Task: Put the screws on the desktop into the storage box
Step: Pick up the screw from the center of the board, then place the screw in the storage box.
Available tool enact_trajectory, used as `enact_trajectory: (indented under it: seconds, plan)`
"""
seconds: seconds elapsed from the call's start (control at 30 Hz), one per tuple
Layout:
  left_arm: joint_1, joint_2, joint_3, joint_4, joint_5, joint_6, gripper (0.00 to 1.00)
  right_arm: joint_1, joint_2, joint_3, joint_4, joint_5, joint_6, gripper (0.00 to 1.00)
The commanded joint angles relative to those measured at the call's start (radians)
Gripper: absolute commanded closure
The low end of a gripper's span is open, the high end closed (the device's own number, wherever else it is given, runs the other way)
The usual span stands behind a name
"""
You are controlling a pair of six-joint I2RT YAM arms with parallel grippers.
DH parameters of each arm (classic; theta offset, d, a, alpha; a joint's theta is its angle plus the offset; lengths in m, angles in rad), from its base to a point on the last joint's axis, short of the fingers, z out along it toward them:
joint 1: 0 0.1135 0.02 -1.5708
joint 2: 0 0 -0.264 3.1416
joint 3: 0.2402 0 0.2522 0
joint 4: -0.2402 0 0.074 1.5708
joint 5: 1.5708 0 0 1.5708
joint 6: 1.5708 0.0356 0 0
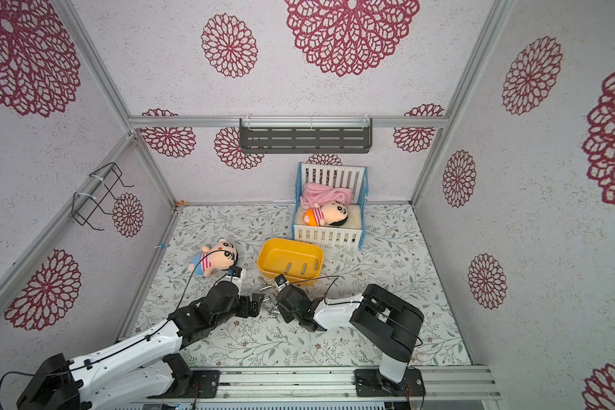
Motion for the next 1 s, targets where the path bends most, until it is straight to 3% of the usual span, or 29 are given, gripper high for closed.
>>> enact_trajectory:
  seconds: [0.0, 0.3, 0.5, 0.83, 0.97]
  plan:
    - [0.001, 0.005, 0.027, -0.005, -0.006, -0.006, 0.03, -0.005, -0.042, -0.008, 0.03, 0.01, 0.001, 0.89]
    - [0.001, -0.002, 0.033, -0.018, -0.028, -0.004, 0.03, -0.004, -0.214, -0.09, 0.08, 0.009, 0.0, 0.91]
    - [0.001, -0.013, 0.035, -0.022, -0.034, 0.005, 0.03, -0.021, -0.315, -0.044, 0.001, 0.021, 0.017, 0.92]
    - [-0.002, -0.019, 0.029, -0.014, -0.023, 0.016, 0.03, -0.264, -0.16, 0.159, -0.061, -0.075, 0.015, 0.92]
    - [-0.008, -0.004, 0.021, 0.019, -0.029, 0.009, 0.02, -0.297, -0.134, 0.167, -0.038, -0.074, -0.009, 0.9]
